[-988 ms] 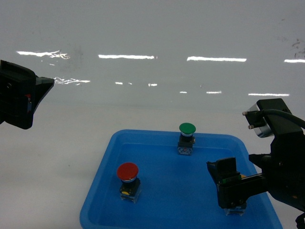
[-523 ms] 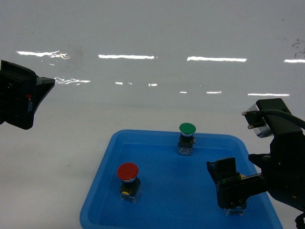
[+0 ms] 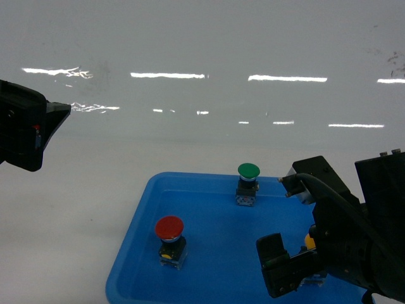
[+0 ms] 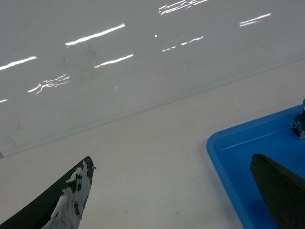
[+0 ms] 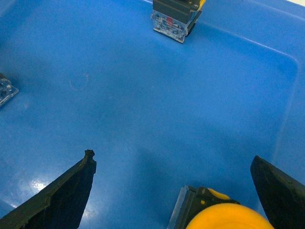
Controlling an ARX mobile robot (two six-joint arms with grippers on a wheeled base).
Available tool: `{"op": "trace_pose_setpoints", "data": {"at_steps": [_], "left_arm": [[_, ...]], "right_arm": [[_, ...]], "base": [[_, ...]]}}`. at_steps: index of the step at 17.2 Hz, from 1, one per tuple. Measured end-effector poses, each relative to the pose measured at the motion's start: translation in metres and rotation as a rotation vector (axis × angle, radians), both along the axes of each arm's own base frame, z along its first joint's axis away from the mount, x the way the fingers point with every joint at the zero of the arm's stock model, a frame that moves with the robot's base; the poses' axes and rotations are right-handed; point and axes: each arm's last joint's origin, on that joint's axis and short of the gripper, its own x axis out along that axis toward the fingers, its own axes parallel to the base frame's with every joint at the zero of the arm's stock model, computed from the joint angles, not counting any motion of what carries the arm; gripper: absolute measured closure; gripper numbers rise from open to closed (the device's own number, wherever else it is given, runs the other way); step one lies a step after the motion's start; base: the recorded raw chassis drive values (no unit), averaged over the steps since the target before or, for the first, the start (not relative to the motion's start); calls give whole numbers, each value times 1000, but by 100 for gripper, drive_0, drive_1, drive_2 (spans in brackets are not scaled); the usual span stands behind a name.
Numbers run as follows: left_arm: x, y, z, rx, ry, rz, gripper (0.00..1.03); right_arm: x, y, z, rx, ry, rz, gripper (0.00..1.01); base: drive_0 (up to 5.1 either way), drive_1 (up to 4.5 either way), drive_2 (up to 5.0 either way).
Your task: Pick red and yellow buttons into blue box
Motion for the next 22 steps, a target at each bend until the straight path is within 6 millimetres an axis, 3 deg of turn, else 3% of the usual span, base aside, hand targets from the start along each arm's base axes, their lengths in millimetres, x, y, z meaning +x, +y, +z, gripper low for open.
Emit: {"op": "trace_pose_setpoints", "data": {"at_steps": [7,17,22], "left_arm": [[0,0,0,0,0,0,5],[0,0,0,10,-1,-3,5],[0,0,0,9,-1,-3,5]], "right_arm": [[3,-2,-19,-37,17,-34,3],[-2,-5,-30,-81,23,-33,3],[-2,-5,-30,-88,22,-32,37]], "base": [[0,0,0],[0,0,0],[0,0,0]]}}
